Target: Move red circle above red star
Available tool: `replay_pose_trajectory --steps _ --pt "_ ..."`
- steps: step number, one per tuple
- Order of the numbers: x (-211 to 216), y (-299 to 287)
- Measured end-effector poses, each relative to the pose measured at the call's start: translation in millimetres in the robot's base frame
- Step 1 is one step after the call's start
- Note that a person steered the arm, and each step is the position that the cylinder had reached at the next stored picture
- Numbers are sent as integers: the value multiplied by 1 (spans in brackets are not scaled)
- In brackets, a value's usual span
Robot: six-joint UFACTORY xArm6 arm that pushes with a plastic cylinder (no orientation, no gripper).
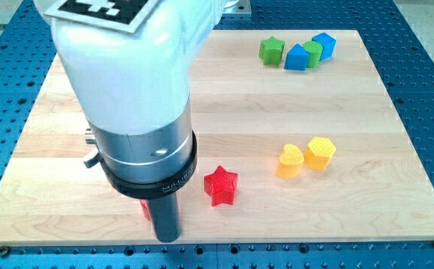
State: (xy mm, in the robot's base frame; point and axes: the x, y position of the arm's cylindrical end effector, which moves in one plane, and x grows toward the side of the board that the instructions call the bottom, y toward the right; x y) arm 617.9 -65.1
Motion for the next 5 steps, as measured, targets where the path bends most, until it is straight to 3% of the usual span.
replay_pose_trajectory --steps 1,2,3,5 --pt "-18 -26" --pt "-89 1" --pt "-81 -36" --pt "-102 8"
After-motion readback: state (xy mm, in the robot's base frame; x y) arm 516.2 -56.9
